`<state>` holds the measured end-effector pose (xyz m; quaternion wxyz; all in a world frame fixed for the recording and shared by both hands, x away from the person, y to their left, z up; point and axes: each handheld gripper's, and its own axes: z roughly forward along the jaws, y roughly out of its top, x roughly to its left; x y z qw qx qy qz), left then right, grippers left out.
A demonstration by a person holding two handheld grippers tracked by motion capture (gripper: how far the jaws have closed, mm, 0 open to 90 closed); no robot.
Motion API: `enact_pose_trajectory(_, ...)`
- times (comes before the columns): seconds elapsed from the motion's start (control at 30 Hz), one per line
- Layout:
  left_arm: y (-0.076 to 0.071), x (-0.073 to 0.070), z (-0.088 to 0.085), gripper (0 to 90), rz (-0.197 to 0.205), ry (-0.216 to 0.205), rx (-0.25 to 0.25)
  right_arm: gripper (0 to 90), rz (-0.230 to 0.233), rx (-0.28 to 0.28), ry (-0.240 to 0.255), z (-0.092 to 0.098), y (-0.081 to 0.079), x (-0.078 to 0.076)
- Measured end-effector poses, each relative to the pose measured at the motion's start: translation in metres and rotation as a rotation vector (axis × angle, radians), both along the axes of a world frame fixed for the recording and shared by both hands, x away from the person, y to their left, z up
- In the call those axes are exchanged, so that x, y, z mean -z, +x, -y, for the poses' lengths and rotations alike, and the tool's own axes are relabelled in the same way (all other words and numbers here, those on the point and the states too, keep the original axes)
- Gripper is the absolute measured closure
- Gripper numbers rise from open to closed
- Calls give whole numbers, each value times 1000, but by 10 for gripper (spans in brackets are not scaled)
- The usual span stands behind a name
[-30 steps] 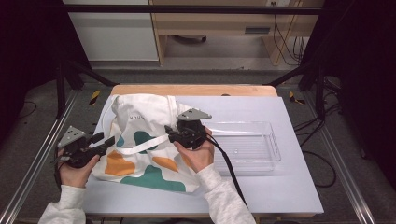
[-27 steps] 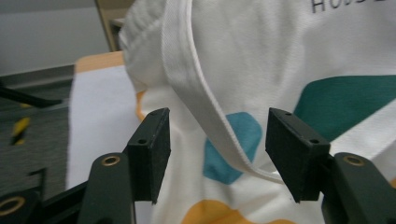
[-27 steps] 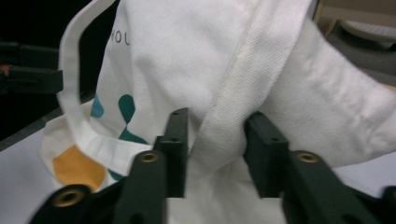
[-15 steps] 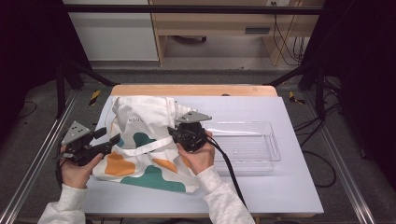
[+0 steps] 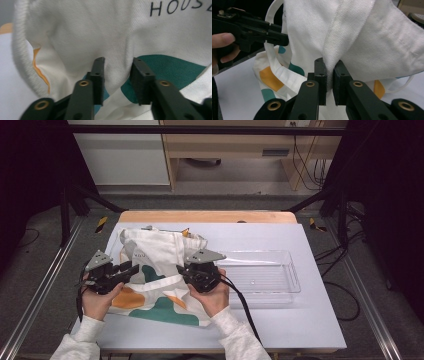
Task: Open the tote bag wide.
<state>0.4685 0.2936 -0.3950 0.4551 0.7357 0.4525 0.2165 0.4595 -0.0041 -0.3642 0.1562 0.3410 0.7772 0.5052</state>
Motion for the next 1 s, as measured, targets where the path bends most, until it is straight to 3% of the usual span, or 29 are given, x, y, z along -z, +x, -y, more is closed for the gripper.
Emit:
enact_pose_trajectory(0.2,-2,2,2,858,-24,9,22,830,8,-20,1,-2,-4,5)
enact_pose_trajectory(0.37,-6,2,0,879,-24,6,32,740,13,-17,18,0,-5,8)
enact_pose_trajectory(0.4,-8,3,-1,880,-20,12,33,668,24,-21,37,2,-7,7)
enact_pose_trajectory(0.47,-14,4,-2,881,-15,14,36,615,43,-14,61,4,-9,4)
enact_pose_trajectory(0.67,-27,8,-4,883,-4,33,51,527,100,1,142,12,-14,-18)
enact_pose_trajectory(0.9,-36,15,-3,888,-1,57,67,638,133,47,173,7,-4,-37)
enact_pose_trajectory(1.0,-39,19,-3,889,-8,60,75,770,124,59,177,-3,7,-45)
